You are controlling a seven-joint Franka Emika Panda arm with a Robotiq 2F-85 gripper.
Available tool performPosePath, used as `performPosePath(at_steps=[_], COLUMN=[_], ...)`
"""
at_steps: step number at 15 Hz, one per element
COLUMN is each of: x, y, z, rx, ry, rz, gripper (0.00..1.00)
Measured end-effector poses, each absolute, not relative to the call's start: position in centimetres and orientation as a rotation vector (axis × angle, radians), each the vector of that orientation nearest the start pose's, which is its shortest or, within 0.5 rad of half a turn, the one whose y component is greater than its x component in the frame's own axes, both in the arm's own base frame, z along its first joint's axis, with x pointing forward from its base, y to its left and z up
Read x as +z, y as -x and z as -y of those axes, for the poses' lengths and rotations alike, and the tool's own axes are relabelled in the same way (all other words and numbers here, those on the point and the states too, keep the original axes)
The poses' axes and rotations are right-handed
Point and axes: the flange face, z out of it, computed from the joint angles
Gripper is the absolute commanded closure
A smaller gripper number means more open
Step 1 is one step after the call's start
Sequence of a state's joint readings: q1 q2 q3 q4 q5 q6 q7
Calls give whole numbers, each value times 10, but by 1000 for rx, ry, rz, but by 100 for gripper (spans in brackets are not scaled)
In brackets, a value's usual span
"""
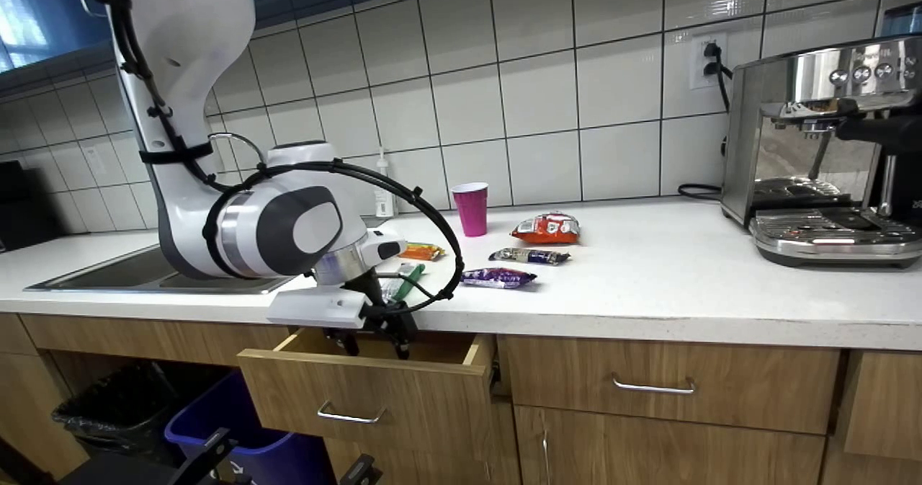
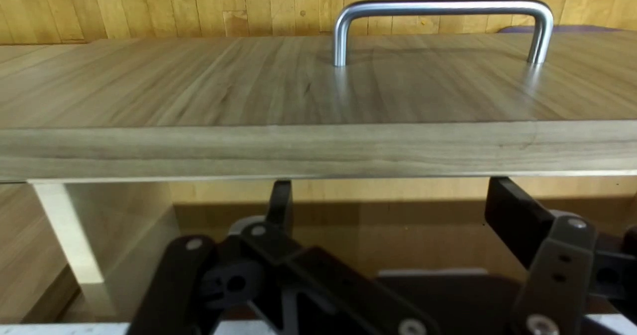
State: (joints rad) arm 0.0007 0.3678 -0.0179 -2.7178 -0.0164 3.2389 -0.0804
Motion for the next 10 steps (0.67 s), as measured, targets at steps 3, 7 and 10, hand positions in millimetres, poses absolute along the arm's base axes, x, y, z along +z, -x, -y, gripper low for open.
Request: performPosePath(at_steps=[3, 7, 10], x=[126, 126, 125], y=[-398, -397, -393], z=[6, 6, 7], rx=[-242, -242, -232], ry=[3143, 3143, 3144], rz=[128, 128, 126], gripper=[0, 0, 0])
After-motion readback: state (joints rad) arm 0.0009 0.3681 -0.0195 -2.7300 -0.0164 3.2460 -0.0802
